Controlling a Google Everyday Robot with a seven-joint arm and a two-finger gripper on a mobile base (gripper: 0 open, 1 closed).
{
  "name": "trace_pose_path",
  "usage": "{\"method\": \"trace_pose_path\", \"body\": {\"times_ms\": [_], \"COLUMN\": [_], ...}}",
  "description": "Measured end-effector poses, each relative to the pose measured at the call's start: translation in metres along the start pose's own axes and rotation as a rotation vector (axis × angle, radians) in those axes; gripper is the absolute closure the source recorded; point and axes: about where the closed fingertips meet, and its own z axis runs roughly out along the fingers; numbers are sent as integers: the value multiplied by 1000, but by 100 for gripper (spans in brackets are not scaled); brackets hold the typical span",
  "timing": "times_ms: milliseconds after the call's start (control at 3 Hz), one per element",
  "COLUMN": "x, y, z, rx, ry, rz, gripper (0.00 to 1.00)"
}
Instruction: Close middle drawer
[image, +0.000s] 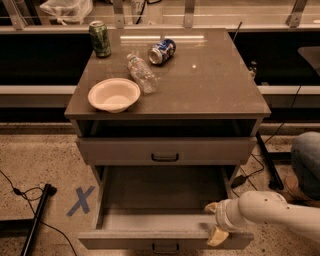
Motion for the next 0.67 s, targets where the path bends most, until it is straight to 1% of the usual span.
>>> {"method": "trace_pose_path", "body": {"times_ms": [333, 667], "x": [-3, -3], "y": [-6, -6], "z": [2, 2], "rx": [3, 3], "ry": [0, 0], "rz": [-10, -10], "gripper": [38, 29]}}
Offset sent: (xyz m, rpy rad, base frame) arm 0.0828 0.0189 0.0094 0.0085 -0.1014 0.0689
